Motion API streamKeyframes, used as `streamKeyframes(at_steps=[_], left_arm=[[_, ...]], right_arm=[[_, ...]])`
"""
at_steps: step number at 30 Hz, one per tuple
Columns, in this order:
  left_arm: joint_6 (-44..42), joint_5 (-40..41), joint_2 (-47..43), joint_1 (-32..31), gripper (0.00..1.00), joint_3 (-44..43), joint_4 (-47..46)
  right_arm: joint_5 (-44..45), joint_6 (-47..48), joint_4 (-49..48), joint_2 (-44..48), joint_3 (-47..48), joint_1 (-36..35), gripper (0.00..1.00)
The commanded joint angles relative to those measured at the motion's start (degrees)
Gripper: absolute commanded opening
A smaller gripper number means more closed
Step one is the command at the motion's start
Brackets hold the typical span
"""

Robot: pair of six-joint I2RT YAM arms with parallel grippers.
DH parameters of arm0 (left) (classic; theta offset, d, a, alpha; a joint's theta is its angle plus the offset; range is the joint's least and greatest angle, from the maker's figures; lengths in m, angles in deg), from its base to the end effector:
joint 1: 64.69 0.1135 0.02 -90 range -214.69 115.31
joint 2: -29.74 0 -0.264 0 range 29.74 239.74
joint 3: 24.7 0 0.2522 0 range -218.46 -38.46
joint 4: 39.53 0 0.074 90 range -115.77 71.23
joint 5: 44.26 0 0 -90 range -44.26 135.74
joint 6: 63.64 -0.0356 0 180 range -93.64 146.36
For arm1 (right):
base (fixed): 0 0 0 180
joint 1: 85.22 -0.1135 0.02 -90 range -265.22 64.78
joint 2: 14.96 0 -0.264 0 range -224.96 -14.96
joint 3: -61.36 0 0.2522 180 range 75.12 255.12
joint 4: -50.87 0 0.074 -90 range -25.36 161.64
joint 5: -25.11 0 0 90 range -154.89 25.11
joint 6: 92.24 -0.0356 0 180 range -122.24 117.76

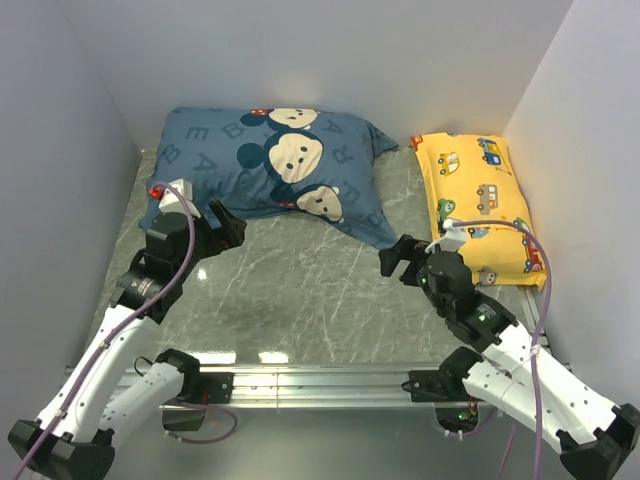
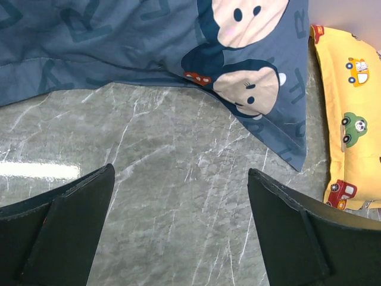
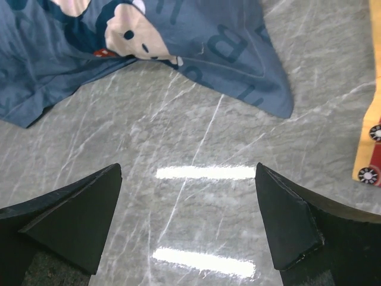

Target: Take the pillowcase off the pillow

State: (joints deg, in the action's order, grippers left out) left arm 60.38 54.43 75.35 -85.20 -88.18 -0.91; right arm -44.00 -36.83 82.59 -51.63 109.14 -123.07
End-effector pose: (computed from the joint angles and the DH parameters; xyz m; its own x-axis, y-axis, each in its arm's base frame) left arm 0.1681 -0.0571 0.3409 -0.3948 -0.4428 -0.8050 -0.0083 0.8779 -0.4788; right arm 0.1311 0.0858 0.2820 -0.4046 0.3573 -0.8418 -0.0972 0.8985 0.4280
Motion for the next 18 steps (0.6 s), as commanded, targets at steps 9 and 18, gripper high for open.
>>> streamKeyframes(at_steps=[9, 18], left_arm=[[-0.45, 0.45, 2.03, -0.23, 0.99, -2.22, -0.87], [3.24, 8.54, 18.52, 4.05, 0.99, -9.78, -1.66]], right_arm=[[4.79, 1.35, -2.83, -5.34, 7.81, 0.32, 1.0], [-6.27, 8.57, -8.02, -25.8, 20.18, 4.86, 1.0]])
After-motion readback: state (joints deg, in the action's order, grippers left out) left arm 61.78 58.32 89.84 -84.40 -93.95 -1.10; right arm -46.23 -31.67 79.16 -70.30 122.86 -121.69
